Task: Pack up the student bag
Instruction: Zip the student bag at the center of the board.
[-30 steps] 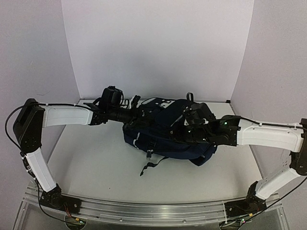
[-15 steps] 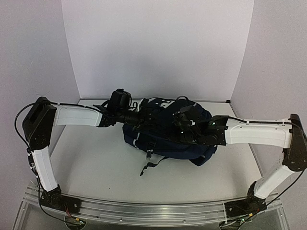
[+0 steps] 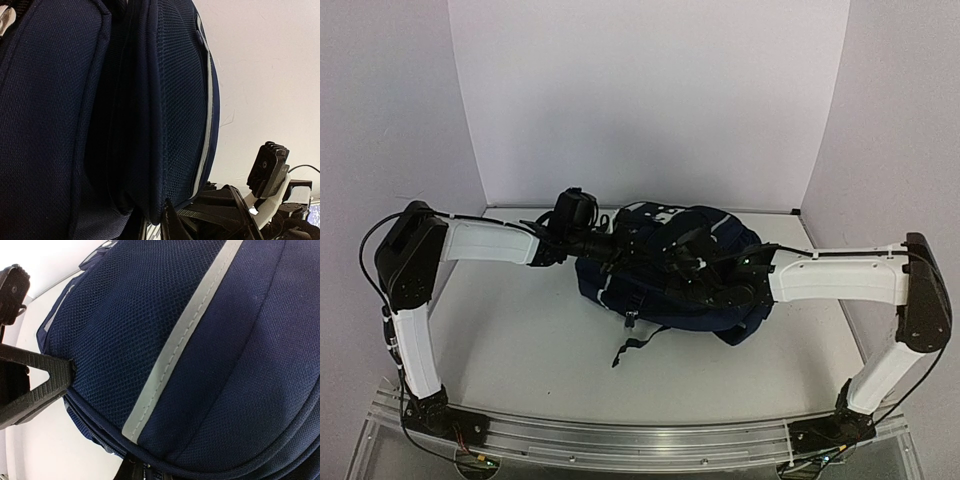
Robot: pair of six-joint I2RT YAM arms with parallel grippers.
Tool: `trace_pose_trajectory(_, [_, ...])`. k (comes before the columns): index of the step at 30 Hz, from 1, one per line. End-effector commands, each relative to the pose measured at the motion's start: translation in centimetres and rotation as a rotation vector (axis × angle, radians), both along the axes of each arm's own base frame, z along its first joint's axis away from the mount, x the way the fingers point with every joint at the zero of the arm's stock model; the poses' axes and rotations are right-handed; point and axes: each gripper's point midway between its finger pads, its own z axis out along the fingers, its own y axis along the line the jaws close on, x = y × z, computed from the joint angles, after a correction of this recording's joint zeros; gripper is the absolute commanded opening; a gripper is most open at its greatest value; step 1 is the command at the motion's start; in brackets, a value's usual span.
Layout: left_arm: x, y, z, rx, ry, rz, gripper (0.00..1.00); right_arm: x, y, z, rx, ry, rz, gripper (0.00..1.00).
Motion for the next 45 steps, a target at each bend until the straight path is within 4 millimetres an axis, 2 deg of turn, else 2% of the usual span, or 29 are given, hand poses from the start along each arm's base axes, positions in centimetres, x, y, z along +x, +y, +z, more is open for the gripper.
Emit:
trace_pose_trajectory(1, [0.5,-0.7,2.2,-0.052,-0.092,-0.001,0.0,1.0,-0.1,0.5,-0.002,-0.029,-0.049,0.0])
trace_pose_trajectory(6, [1.8,1.3,1.9,-0.02,-0.102,0.061,0.0,-0.1,-1.1,1.5,0.015,-0.009,-0.033,0.0])
trace_pose_trajectory(11, [2.8,3.8,1.7,0.05,-0.157,0.086,0.0,-1.7,-2.5,2.0,0.022,0.023,-0.002,0.0])
trace_pose_trajectory(14, [3.4,5.7,1.3,0.103,-0.178,0.094,0.0,-2.3,-2.7,2.4,-0.006,0.041,0.044,0.0])
trace_pose_trajectory(19, [2.9,7.6,1.0,0.176,-0.268,0.023,0.0,-2.1,-2.5,2.2,-0.053,0.086,0.128,0.0])
trace_pose_trajectory(23, [2.2,9.0,0.1,0.288,-0.349,-0.055,0.0,-1.0,-3.5,2.1,-0.083,0.107,0.174,0.0])
trace_pose_trajectory(29, [1.2,11.8,-0.6,0.384,-0.505,-0.119,0.0,1.7,-5.7,2.7,-0.178,0.052,0.252,0.0])
trace_pose_trajectory(35, [2.3,14.4,-1.4,0.522,-0.576,-0.085,0.0,5.5,-8.7,3.7,-0.213,-0.049,0.276,0.0])
trace_pose_trajectory(38, [3.2,15.1,-0.9,0.579,-0.596,-0.06,0.0,6.5,-7.9,4.8,-0.168,-0.123,0.35,0.0])
trace_pose_trajectory(40, [3.7,15.1,0.7,0.587,-0.617,-0.045,0.09,6.1,-6.2,5.5,-0.111,-0.161,0.436,0.0])
trace_pose_trajectory(42, [4.3,14.8,3.3,0.582,-0.66,-0.022,0.31,5.6,-4.6,6.4,-0.043,-0.193,0.515,0.0])
trace_pose_trajectory(44, [4.4,14.3,6.3,0.584,-0.74,0.006,0.59,4.9,-3.5,6.9,0.012,-0.215,0.57,0.0])
trace_pose_trajectory(45, [4.1,13.7,7.7,0.586,-0.786,0.011,0.67,4.7,-3.3,6.9,0.026,-0.221,0.582,0.0])
